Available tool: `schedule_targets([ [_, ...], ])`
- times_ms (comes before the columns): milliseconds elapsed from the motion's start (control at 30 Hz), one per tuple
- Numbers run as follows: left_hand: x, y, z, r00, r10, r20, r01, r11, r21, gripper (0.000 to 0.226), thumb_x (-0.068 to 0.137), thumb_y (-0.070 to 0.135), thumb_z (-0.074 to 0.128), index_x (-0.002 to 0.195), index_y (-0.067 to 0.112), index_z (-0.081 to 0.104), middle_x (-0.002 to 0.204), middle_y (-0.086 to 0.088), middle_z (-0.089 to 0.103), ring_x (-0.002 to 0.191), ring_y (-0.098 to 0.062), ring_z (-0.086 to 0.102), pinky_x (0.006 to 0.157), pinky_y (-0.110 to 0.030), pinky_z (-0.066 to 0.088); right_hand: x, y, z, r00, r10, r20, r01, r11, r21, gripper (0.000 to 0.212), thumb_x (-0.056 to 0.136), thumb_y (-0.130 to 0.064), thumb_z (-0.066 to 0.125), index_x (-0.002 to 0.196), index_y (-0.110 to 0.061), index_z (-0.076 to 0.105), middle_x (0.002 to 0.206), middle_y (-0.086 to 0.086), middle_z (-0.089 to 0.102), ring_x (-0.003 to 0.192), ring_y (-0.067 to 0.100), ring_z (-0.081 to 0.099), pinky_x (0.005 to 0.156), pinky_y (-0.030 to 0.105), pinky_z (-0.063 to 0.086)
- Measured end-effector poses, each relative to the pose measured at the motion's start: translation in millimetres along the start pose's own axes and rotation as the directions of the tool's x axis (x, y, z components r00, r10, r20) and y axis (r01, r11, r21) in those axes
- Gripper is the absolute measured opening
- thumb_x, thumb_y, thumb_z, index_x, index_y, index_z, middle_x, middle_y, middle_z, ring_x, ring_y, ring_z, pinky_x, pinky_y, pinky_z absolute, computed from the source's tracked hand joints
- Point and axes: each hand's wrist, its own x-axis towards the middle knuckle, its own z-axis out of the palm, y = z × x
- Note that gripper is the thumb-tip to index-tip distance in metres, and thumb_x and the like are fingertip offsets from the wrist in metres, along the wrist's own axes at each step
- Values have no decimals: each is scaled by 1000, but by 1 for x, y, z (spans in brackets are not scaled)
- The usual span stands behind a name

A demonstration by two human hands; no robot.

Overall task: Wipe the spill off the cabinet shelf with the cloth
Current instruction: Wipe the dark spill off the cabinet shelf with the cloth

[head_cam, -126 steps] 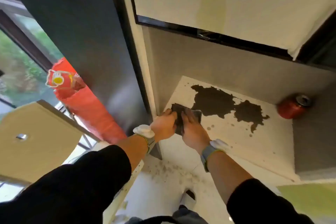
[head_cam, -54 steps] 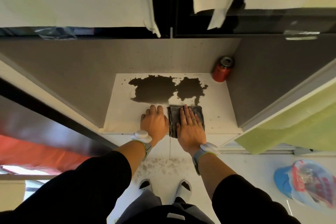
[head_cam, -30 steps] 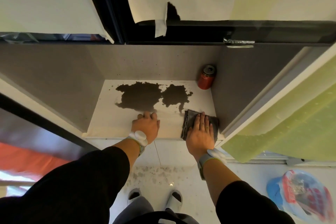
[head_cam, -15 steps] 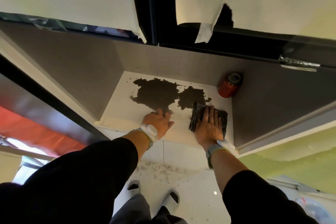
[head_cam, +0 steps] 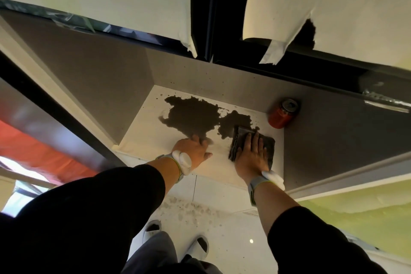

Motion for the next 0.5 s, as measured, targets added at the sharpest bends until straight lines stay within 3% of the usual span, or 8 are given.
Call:
schedule_targets([
  [167, 3, -2, 1, 1000, 21, 18, -21, 999, 24, 61, 107, 55, 23, 145, 9, 37, 130, -28, 51, 91, -40, 68, 61, -39, 44, -2, -27, -3, 979, 201, 26, -201, 979, -20, 73, 102, -45, 35, 162, -16, 4, 167, 27, 0, 154, 45, 8, 121, 58, 24],
  [300, 1, -3, 1, 999, 37, -7, -37, 999, 38, 60, 108, 55, 23, 145, 10, 38, 123, -25, 55, 86, -36, 69, 61, -38, 49, 7, -26, -1, 985, 167, 44, -169, 985, 42, 78, 102, -46, 33, 162, -10, -2, 168, 25, -5, 156, 41, 0, 127, 52, 8],
  [500, 0, -1, -6, 1000, 19, -1, -19, 999, 32, 59, 109, 52, 25, 141, 5, 40, 123, -25, 54, 91, -38, 67, 64, -38, 46, 25, -10, -11, 995, 89, 54, -95, 988, 119, 88, 98, -42, 44, 162, -8, -6, 170, 19, -5, 157, 34, -1, 128, 47, 5],
])
